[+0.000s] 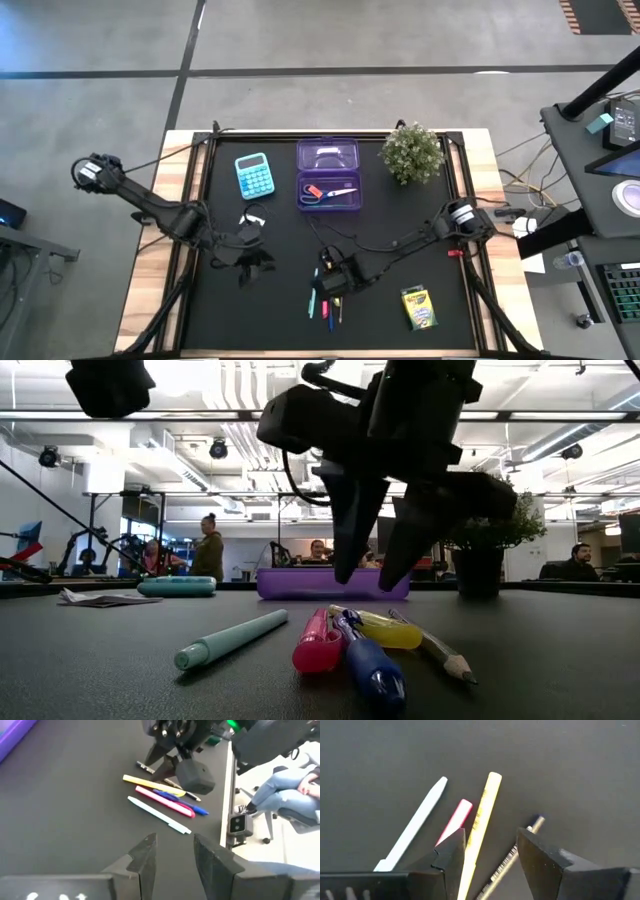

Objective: Pack school essentials
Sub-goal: Put the yellow highlighter pen into the purple supply box

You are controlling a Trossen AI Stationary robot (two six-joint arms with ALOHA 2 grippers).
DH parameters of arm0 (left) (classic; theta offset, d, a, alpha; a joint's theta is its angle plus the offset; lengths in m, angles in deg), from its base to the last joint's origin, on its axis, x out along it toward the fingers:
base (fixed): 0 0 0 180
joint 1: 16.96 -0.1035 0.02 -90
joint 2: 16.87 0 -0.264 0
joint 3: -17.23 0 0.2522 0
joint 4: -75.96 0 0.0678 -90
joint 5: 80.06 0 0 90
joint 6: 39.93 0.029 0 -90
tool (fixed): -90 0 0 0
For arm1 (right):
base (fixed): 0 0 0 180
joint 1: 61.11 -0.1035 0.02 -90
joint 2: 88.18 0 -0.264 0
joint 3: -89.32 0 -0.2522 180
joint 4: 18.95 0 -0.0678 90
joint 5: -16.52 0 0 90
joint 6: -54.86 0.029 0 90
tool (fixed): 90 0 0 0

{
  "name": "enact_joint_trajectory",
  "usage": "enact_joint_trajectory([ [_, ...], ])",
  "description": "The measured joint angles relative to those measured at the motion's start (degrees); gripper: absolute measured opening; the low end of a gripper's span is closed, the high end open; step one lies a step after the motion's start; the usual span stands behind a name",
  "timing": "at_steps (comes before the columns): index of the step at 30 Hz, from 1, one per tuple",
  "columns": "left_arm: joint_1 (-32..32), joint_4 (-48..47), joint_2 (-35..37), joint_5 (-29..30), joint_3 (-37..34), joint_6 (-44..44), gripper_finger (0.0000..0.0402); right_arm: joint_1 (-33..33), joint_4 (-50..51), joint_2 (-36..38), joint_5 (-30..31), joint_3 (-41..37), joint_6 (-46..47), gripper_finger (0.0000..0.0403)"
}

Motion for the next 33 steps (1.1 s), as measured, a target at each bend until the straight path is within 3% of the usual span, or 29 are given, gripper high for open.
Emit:
enact_joint_trajectory([
  [16,0.0,-0.8,0.9,1.2,-0.1,3.2,0.0112,0.1,-2.2,-3.8,0.2,-0.1,1.5,0.0149],
  [33,-0.1,-0.9,-0.4,1.4,-0.2,3.4,0.0112,0.4,-1.7,-4.1,1.6,-0.2,0.8,0.0029],
])
